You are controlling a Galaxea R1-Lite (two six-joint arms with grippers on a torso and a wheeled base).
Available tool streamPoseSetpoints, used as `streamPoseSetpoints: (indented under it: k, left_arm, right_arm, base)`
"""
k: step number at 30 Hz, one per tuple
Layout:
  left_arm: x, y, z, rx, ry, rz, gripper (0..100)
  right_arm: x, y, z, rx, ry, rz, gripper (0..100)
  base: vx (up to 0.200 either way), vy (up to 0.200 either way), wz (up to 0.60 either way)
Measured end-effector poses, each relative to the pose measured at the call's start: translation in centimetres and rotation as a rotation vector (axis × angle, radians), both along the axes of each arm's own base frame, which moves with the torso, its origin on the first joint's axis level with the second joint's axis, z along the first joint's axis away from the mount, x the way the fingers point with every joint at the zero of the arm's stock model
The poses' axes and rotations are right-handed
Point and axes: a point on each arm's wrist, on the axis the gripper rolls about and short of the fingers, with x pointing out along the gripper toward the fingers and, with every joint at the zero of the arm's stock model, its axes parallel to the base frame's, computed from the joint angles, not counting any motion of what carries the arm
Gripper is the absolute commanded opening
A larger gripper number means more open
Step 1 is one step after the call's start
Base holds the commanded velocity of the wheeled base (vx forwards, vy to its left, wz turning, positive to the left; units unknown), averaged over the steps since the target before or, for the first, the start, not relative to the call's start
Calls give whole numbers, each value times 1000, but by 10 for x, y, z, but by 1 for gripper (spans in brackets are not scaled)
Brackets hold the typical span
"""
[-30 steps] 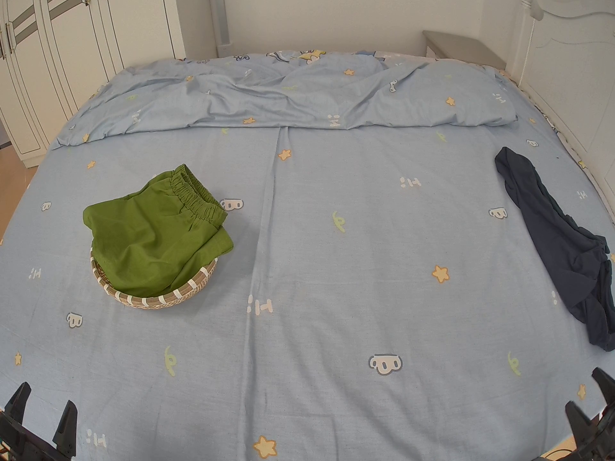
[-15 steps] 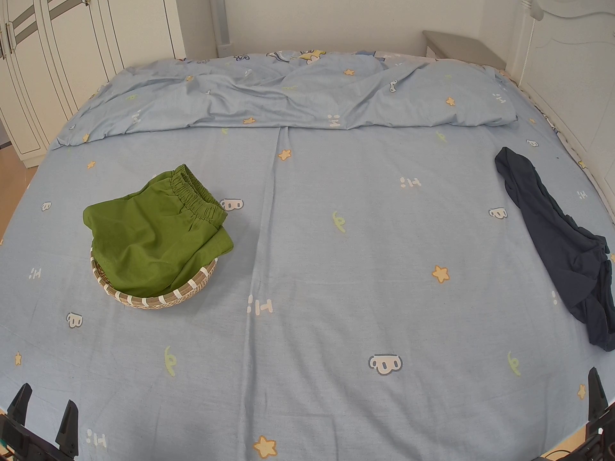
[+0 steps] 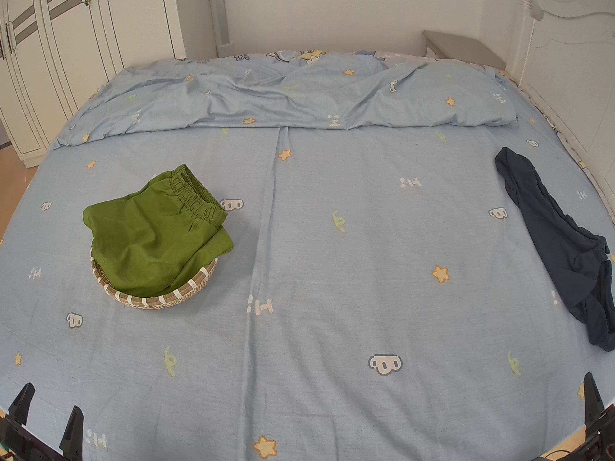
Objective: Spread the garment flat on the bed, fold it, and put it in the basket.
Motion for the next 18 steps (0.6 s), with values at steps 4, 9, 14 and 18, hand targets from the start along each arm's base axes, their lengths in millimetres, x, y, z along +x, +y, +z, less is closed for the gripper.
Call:
streamPoseSetpoints:
  k: [4, 9, 14, 18]
  left_arm:
    - [-2, 0, -1, 4, -27, -51, 100]
    - [-3, 0, -1, 3, -41, -67, 100]
    - [-4, 0, -1, 1, -45, -68, 100]
    - [-4, 0, -1, 1, -47, -68, 100]
  right_arm:
    - [0, 0, 0, -1, 0, 6, 100]
    - [0, 0, 0, -6, 0, 14, 100]
    - [0, 1, 0, -36, 5, 55, 100]
    - [0, 1, 0, -42, 3, 64, 100]
  base:
    - [0, 0, 0]
    - [0, 0, 0]
    - [0, 0, 0]
    - [0, 0, 0]
